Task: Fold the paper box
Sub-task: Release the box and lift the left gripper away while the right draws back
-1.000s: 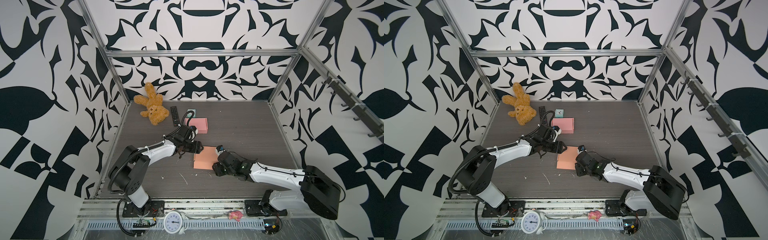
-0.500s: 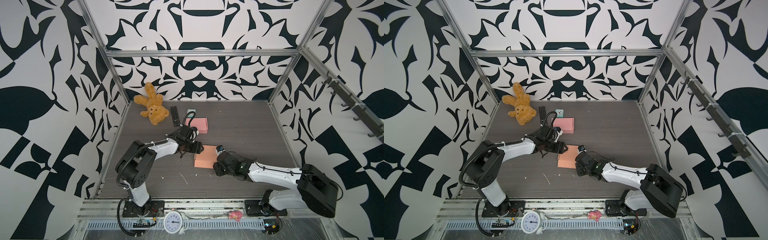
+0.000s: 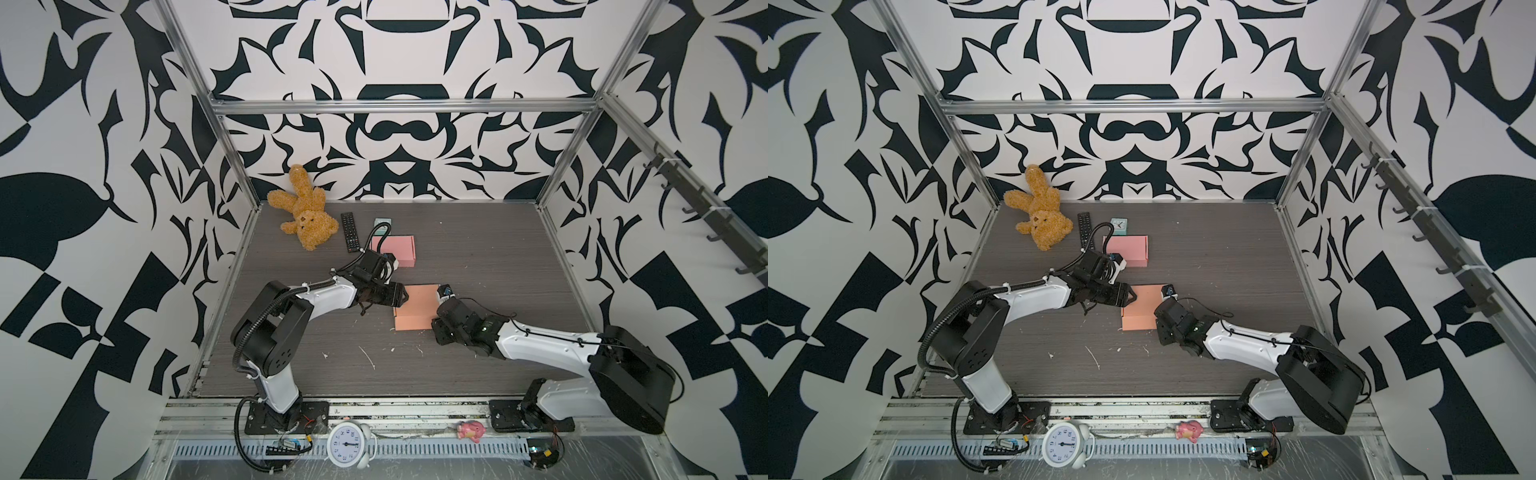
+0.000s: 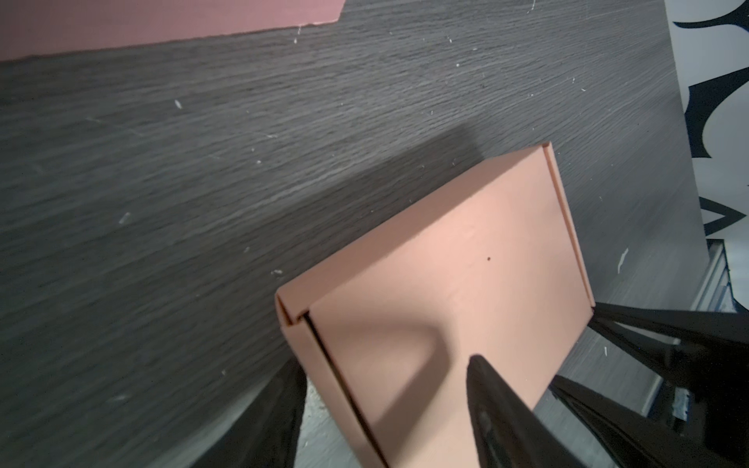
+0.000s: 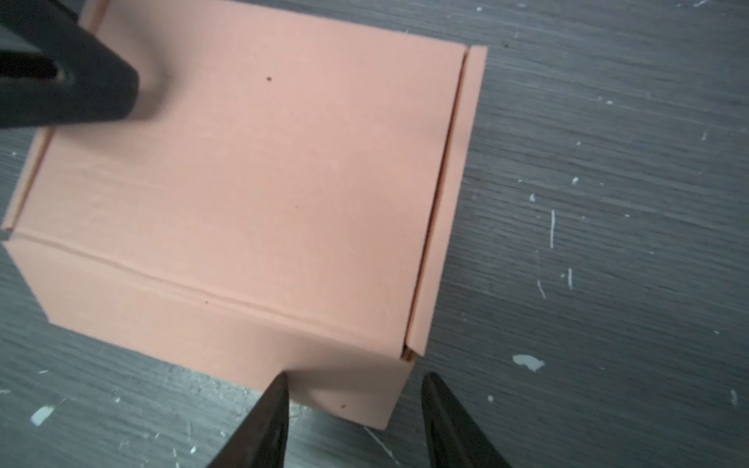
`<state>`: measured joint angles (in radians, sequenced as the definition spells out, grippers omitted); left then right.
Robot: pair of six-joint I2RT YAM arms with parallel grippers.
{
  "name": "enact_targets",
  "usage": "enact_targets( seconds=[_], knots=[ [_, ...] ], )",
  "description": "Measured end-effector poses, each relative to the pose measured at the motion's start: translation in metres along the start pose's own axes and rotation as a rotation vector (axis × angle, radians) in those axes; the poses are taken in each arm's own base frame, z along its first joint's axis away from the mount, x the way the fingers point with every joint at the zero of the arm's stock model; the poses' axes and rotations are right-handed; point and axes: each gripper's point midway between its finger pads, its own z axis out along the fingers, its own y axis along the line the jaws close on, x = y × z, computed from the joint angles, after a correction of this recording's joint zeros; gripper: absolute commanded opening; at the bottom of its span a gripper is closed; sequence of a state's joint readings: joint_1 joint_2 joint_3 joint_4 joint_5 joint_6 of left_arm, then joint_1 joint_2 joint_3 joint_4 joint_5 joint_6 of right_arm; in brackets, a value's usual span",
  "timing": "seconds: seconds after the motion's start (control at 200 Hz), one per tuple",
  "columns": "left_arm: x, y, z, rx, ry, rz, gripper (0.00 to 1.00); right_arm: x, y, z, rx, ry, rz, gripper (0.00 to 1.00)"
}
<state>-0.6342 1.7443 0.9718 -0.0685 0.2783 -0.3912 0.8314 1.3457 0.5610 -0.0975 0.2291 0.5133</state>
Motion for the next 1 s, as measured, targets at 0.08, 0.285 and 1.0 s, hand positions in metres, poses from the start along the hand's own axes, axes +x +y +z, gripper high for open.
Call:
enact_targets(
  seconds=[0.08, 0.285, 1.0],
  knots=[
    [-0.001, 0.000, 0.000, 0.002, -0.004, 0.001, 0.65, -0.001, -0.003, 0.002, 0.007, 0.001, 0.003, 0.54],
    [-0.004, -0.003, 0.000, 0.013, -0.016, 0.006, 0.65, 0.003, -0.012, 0.012, 0.036, 0.024, 0.006, 0.54],
    [0.013, 0.001, -0.010, 0.049, 0.010, -0.048, 0.65, -0.006, -0.019, 0.004, 0.026, -0.003, 0.039, 0.53]
  ],
)
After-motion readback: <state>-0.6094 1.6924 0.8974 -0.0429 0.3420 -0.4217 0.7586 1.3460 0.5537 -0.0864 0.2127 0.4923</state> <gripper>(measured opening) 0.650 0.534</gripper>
